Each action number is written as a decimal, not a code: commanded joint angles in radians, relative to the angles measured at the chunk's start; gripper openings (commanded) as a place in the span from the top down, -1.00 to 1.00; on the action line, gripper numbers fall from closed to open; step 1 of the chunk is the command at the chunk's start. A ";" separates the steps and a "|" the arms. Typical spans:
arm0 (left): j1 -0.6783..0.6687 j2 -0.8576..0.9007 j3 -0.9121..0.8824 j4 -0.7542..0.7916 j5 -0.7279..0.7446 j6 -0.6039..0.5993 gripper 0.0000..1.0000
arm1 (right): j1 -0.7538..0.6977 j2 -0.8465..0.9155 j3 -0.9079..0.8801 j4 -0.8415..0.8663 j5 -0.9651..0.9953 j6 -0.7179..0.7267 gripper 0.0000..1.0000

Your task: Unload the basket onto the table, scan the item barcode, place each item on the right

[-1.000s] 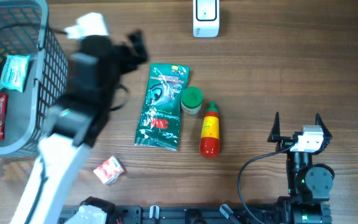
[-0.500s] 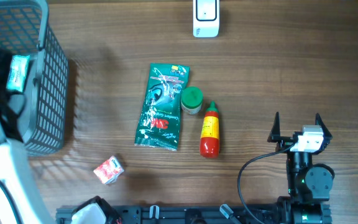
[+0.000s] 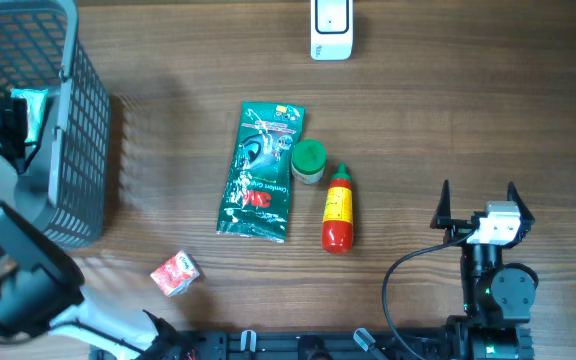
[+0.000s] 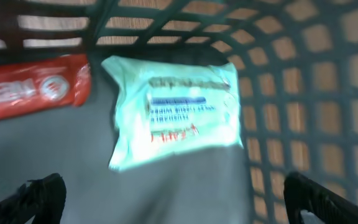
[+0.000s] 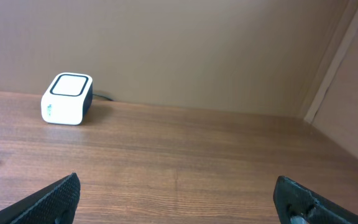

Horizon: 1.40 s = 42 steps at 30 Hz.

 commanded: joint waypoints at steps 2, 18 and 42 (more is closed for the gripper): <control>-0.008 0.095 0.006 0.112 0.008 -0.045 -1.00 | 0.002 -0.005 -0.002 0.004 -0.013 -0.013 -1.00; -0.063 0.251 0.006 0.297 -0.166 -0.029 -0.37 | 0.002 -0.005 -0.002 0.004 -0.013 -0.013 -1.00; -0.026 -0.343 0.006 -0.047 -0.166 0.100 0.92 | 0.002 -0.005 -0.002 0.004 -0.013 -0.012 -1.00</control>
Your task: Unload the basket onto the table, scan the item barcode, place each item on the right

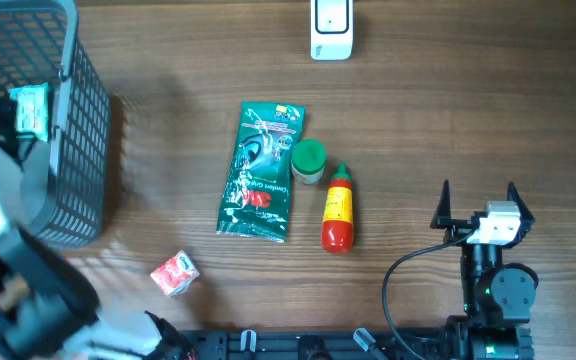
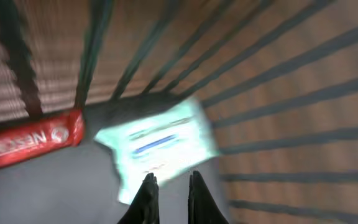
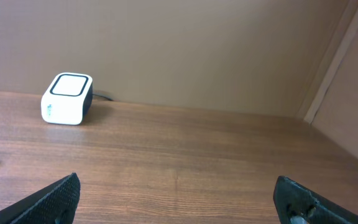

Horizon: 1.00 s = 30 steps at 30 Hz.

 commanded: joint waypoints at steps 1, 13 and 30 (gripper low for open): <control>0.027 -0.233 0.006 -0.063 0.002 -0.033 0.92 | 0.002 -0.005 -0.002 0.004 -0.013 -0.012 -0.99; -0.011 -0.136 0.006 0.066 0.001 0.415 -0.99 | 0.002 -0.005 -0.002 0.004 -0.013 -0.013 -1.00; -0.073 0.370 0.006 0.414 0.050 1.023 -1.00 | 0.002 -0.005 -0.002 0.004 -0.013 -0.013 -0.99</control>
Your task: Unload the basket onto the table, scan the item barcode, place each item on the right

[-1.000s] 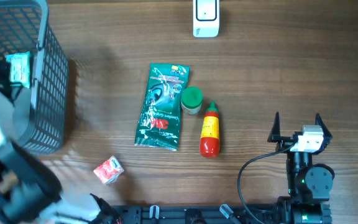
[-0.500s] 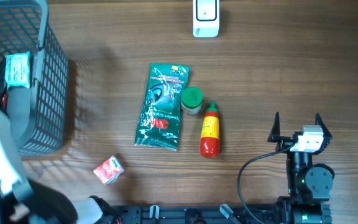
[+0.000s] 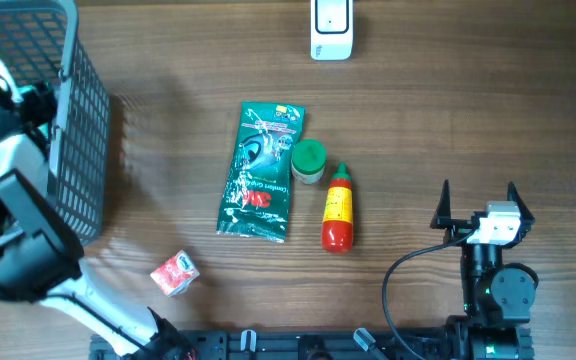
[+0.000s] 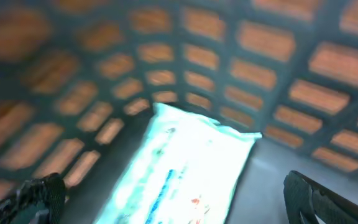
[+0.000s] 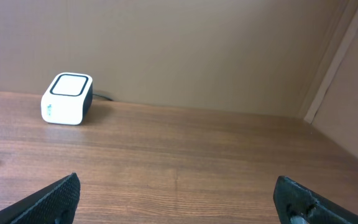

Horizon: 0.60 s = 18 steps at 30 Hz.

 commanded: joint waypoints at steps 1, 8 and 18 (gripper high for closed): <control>-0.011 0.077 -0.006 0.078 0.045 0.127 -1.00 | 0.002 -0.005 -0.002 0.004 -0.013 -0.012 -0.99; 0.013 0.137 -0.006 0.127 0.047 0.122 -1.00 | 0.002 -0.005 -0.002 0.004 -0.013 -0.012 -0.99; 0.068 0.188 -0.006 0.120 0.204 0.045 -1.00 | 0.002 -0.005 -0.002 0.004 -0.013 -0.012 -0.99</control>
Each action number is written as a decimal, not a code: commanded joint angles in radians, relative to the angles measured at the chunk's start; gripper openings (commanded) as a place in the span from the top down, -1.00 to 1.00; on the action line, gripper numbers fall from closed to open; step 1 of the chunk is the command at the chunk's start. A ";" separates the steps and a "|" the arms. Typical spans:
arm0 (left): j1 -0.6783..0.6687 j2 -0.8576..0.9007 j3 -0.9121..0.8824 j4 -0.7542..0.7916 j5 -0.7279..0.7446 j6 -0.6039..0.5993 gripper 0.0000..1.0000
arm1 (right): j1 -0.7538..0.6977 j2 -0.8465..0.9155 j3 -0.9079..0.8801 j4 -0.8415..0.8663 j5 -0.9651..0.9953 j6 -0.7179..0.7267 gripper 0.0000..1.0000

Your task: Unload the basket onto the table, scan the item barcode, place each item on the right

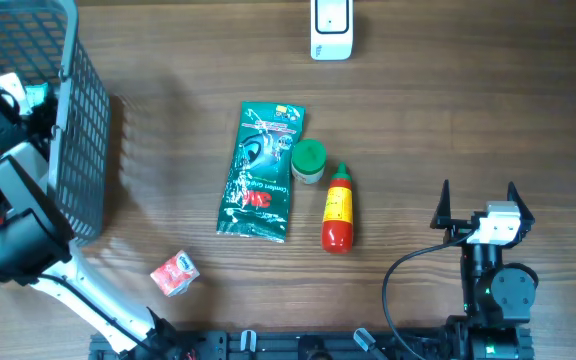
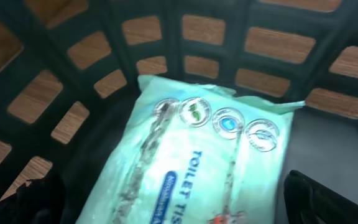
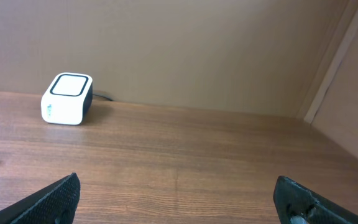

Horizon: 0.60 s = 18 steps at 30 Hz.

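Observation:
A mint-green pack of toilet tissue (image 2: pixel 191 162) lies flat on the floor of the dark mesh basket (image 1: pixel 78 130), filling the left wrist view. My left gripper (image 2: pixel 179 202) hangs open just above it, one dark finger (image 2: pixel 36 199) off each lower corner of the pack. From overhead the left gripper (image 1: pixel 13 95) is inside the basket at the far left and hides the pack. The white scanner (image 1: pixel 330 28) stands at the table's back edge. My right gripper (image 1: pixel 479 205) rests open at the front right, holding nothing.
In the middle of the table lie a green packet (image 1: pixel 261 172), a green-capped jar (image 1: pixel 308 161) and a red bottle (image 1: pixel 338 208). A small red packet (image 1: pixel 175 272) lies near the front left. The scanner (image 3: pixel 67 98) also shows in the right wrist view.
My left gripper, still open, has come closer to the tissue pack, which now fills the left wrist view sharply. The right arm has not moved.
My left gripper was open over the tissue pack and a red packet in the basket. Then it was shut and farther above the pack. After that it was open again near the pack, and now it hangs close over it. The table items and right arm stayed put.

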 commanded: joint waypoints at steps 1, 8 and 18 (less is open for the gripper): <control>0.012 0.052 -0.006 -0.018 0.079 -0.019 -1.00 | 0.002 -0.005 -0.002 0.004 -0.013 -0.012 -1.00; 0.011 0.054 -0.006 -0.085 0.076 -0.019 -0.34 | 0.002 -0.005 -0.002 0.004 -0.013 -0.012 -0.99; 0.011 -0.008 -0.005 -0.132 0.076 -0.227 0.29 | 0.002 -0.005 -0.002 0.004 -0.013 -0.013 -0.99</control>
